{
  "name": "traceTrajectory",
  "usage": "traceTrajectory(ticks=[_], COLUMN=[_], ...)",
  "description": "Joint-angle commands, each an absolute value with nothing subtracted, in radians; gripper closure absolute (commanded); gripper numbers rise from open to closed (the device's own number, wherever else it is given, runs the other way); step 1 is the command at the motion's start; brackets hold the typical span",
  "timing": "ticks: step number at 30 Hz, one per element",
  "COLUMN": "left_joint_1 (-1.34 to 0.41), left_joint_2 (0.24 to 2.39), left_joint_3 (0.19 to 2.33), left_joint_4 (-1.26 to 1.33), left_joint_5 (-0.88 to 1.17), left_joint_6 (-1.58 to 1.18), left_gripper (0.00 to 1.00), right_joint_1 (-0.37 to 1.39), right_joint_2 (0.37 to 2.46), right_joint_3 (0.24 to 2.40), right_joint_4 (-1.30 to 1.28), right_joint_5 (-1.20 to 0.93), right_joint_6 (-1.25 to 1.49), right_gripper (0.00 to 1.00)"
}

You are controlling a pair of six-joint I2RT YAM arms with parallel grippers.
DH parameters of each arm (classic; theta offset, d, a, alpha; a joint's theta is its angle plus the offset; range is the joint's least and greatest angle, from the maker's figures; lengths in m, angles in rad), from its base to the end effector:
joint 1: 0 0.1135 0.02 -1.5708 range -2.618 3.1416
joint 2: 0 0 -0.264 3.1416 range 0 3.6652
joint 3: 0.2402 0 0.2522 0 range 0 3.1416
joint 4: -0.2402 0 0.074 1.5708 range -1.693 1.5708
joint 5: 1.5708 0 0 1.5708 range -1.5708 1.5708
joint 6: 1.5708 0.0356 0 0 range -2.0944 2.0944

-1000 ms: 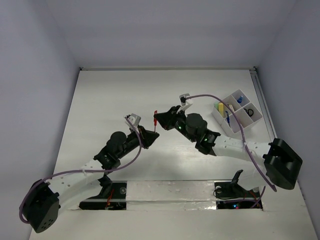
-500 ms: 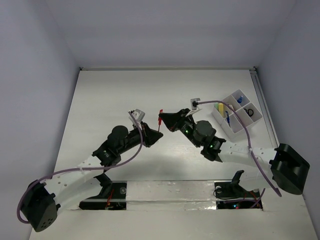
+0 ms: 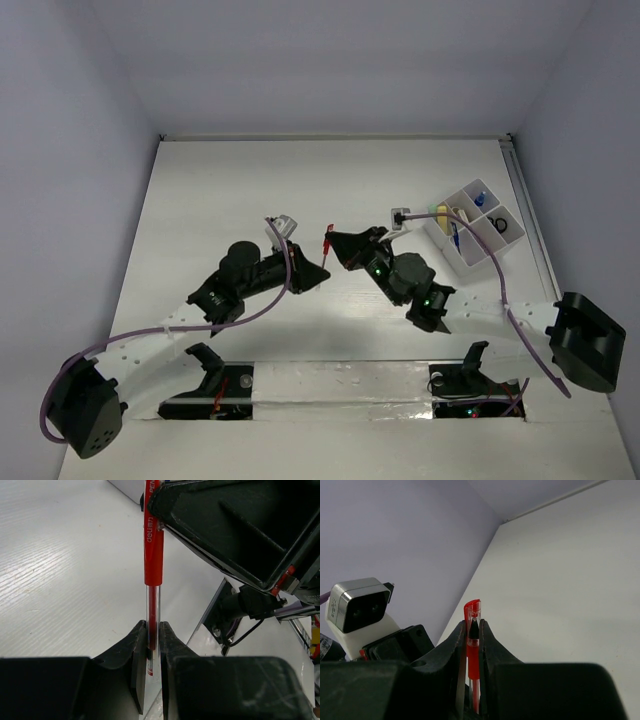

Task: Sort the stationery into containers
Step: Place the pen in the storage box.

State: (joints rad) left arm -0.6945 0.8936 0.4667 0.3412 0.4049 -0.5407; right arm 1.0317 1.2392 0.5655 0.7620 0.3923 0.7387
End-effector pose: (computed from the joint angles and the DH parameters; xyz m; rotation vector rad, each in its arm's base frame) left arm 0.1514 -0.1444 0.2633 0.4714 1.7500 -1.2446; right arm 0.1500 0.2242 0.2666 0.1074 1.5938 1.1236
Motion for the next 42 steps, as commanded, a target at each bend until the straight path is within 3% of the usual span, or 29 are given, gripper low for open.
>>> traceTrajectory(ticks=[1,3,7,11,16,22,24,28,34,42], left_joint_1=[-0.637,-0.637,-0.637,-0.637,-0.647,-0.666,-0.696,-0.741,-0.761,-0.761], left_joint_2=[0.865,0.864,0.836,0.766,0.703,0.71,0.71,0.698,0.695,0.677], left_joint_3=[0.576,0.539,0.457,0.431,0.387,0.356,0.353,0.331,0.313,0.307], left_joint_4=[0.707,0.721,0.703,0.611,0.58,0.595,0.591,0.566,0.568,0.568], left_joint_5=[0.281,0.299,0.316,0.29,0.247,0.227,0.221,0.143,0.127,0.129], left_joint_6=[-0.571,-0.589,-0.589,-0.54,-0.512,-0.479,-0.454,-0.413,-0.388,-0.393], left_gripper=[1.0,1.0,0.75,0.6,0.35,0.33,0.01,0.01,0.01,0.01], right_joint_1=[1.129,1.129,1.025,0.873,0.766,0.602,0.574,0.496,0.388,0.356], right_joint_2=[1.213,1.2,1.201,1.187,1.094,0.908,0.865,0.847,0.905,1.199], right_joint_3=[0.552,0.622,0.708,0.755,0.756,0.677,0.649,0.568,0.517,0.424], right_joint_4=[0.491,0.43,0.396,0.4,0.322,0.128,0.123,0.24,0.483,1.275], right_joint_5=[0.306,0.421,0.54,0.512,0.679,0.987,1.127,1.285,1.305,1.223], right_joint_6=[0.694,0.657,0.583,0.565,0.505,0.477,0.44,0.243,0.028,-0.496], right_gripper=[1.0,1.0,1.0,1.0,1.0,1.0,1.0,1.0,1.0,1.0])
